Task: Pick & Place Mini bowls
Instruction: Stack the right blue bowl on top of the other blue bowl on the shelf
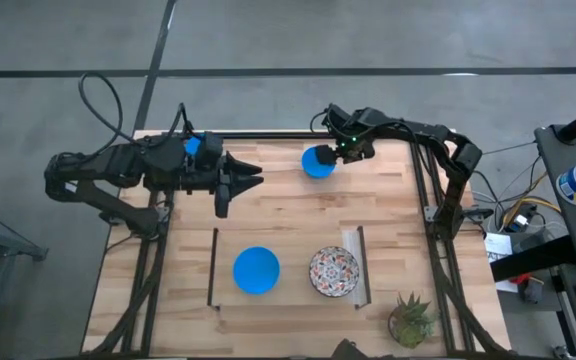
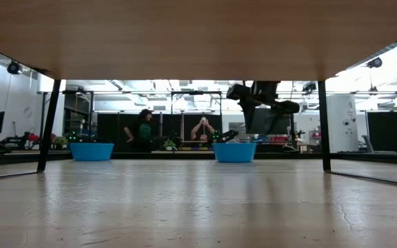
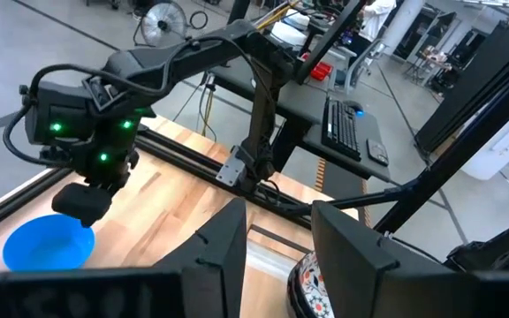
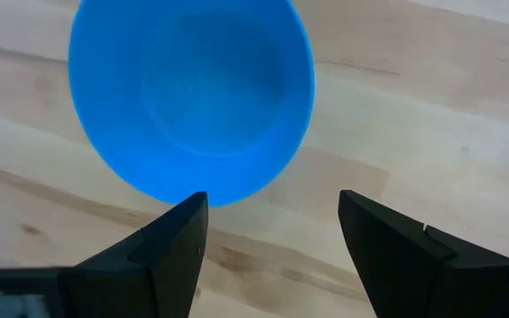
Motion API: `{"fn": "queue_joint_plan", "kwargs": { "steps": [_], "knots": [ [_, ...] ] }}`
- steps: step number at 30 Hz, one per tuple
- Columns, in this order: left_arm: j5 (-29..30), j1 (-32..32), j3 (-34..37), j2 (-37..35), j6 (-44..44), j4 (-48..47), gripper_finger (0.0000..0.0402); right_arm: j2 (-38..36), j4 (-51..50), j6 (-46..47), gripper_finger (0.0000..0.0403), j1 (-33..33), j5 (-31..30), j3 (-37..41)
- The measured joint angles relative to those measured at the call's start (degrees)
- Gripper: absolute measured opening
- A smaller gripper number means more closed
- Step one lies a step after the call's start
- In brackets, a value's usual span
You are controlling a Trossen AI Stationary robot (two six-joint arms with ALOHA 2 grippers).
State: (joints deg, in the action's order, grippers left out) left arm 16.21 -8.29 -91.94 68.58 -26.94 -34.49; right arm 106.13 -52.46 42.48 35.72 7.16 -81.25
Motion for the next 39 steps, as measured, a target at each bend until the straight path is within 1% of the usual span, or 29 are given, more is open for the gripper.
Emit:
{"fn": "queue_joint_plan", "kwargs": {
  "steps": [15,26,32,36,39],
  "knots": [
    [0.02,0.02,0.00,0.00,0.11,0.27,0.0122,-0.04,8.63,5.83,0.0244,0.18,0.57,5.49],
    [0.02,0.02,0.02,0.00,0.27,0.18,0.0122,0.32,9.92,7.12,0.0220,1.13,0.66,7.54],
    [0.02,0.02,0.02,0.00,0.98,0.14,0.0122,2.00,11.26,6.99,0.0206,1.50,2.15,7.57],
    [0.02,0.02,0.02,0.00,0.99,0.06,0.0122,2.74,11.60,6.49,0.0187,1.40,2.55,7.58],
    [0.02,0.02,0.02,0.00,1.01,-0.09,0.0122,2.94,11.79,5.48,0.0165,1.43,2.53,7.56]
  ]
}}
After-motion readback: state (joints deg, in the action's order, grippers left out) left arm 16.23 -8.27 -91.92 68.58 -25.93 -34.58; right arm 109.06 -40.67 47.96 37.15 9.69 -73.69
